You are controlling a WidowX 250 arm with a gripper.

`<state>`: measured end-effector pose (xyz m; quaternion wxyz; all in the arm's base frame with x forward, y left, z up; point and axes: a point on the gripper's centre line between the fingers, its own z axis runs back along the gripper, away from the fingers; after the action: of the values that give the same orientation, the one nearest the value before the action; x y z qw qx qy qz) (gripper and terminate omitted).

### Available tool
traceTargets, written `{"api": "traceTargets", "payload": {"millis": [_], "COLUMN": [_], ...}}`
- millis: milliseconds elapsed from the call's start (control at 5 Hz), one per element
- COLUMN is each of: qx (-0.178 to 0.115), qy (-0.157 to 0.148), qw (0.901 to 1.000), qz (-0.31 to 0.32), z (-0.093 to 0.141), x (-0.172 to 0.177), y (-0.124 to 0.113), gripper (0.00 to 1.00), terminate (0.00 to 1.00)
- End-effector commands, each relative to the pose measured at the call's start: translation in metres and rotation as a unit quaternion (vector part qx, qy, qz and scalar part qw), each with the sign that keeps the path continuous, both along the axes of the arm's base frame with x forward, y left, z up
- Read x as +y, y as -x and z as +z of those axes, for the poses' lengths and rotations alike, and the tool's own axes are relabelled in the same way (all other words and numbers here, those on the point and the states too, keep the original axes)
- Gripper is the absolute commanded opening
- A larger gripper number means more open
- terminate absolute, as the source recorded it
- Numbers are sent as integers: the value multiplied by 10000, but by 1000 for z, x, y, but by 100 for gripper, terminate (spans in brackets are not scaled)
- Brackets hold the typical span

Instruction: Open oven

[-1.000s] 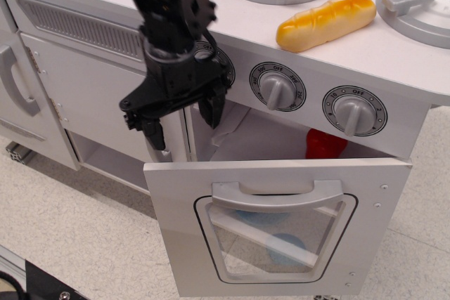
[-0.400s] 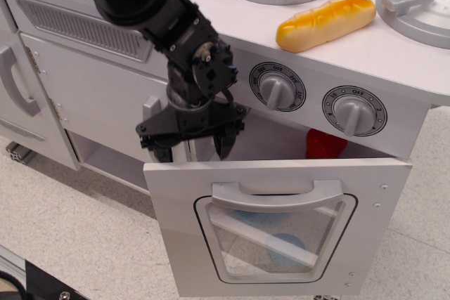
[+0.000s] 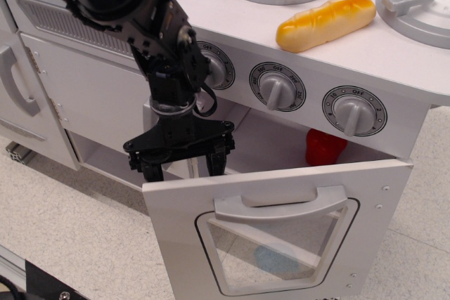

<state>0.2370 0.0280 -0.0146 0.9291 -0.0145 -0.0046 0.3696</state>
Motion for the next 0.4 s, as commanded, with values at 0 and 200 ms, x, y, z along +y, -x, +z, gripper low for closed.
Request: {"api": "traceTargets", "payload": {"millis": [0, 200], "qx": [173, 30], "qy": [274, 291], "qw": [9993, 9986], "qz": [197, 430], "z": [-9, -28], "x": [-33, -42], "y": [-1, -4], "gripper": [100, 100], "terminate": [0, 0]}}
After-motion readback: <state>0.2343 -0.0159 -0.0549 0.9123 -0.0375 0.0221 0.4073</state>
